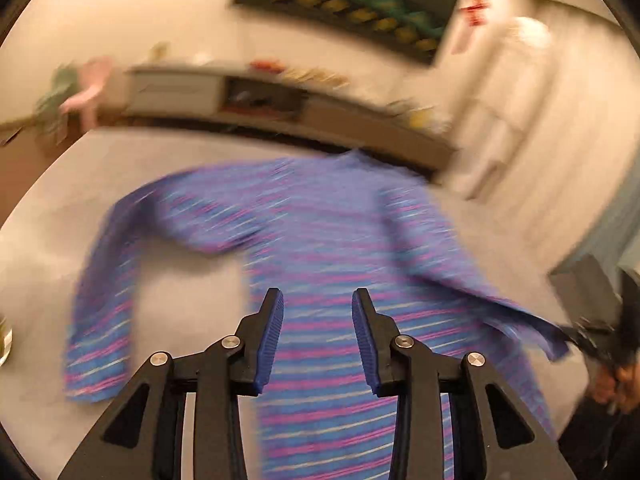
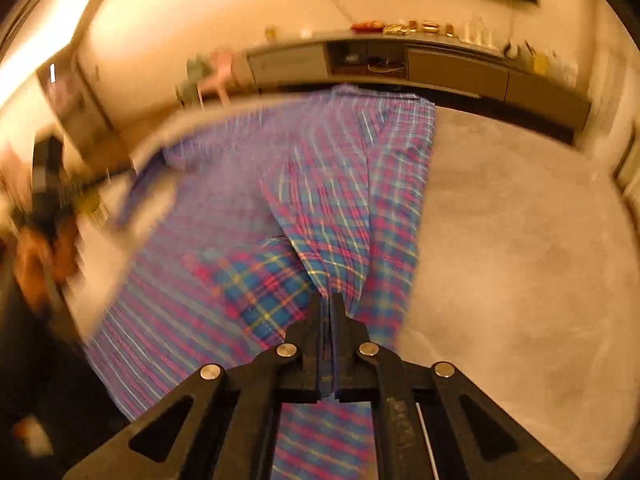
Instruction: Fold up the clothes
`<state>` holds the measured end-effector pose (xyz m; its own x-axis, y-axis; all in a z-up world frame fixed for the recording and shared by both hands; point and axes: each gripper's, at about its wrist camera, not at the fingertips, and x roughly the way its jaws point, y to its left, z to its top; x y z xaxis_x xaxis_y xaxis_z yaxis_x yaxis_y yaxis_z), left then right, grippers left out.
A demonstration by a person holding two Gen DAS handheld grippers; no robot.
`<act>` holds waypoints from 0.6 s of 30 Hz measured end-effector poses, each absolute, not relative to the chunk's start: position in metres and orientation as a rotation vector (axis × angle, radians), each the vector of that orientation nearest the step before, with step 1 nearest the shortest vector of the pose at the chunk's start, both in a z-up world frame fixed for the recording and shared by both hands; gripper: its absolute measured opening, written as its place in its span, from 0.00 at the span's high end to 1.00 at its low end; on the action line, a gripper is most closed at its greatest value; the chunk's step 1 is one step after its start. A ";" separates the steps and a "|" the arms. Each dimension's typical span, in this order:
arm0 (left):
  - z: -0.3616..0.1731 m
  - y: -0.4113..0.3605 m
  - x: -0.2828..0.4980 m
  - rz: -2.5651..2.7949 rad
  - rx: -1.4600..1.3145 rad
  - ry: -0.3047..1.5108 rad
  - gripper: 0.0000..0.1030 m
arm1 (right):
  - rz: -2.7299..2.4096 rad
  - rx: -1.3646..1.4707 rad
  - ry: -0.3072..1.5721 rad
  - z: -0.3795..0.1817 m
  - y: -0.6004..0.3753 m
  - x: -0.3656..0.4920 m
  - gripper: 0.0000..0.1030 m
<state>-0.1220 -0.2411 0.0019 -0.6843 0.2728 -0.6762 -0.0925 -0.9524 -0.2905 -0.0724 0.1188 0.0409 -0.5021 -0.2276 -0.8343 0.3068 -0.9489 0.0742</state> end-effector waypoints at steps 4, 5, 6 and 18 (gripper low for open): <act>-0.017 -0.294 -0.128 2.800 -1.291 -0.410 0.66 | -2.546 1.409 0.266 0.036 0.103 -0.084 0.86; -0.018 -0.302 -0.127 2.840 -1.304 -0.397 0.65 | -2.564 1.405 0.272 0.039 0.102 -0.084 0.85; -0.018 -0.310 -0.126 2.882 -1.313 -0.378 0.64 | -2.568 1.376 0.216 0.047 0.101 -0.084 0.85; -0.049 -0.402 -0.118 2.938 -1.370 -0.816 0.55 | -2.265 1.205 0.211 0.090 -0.114 -0.156 0.62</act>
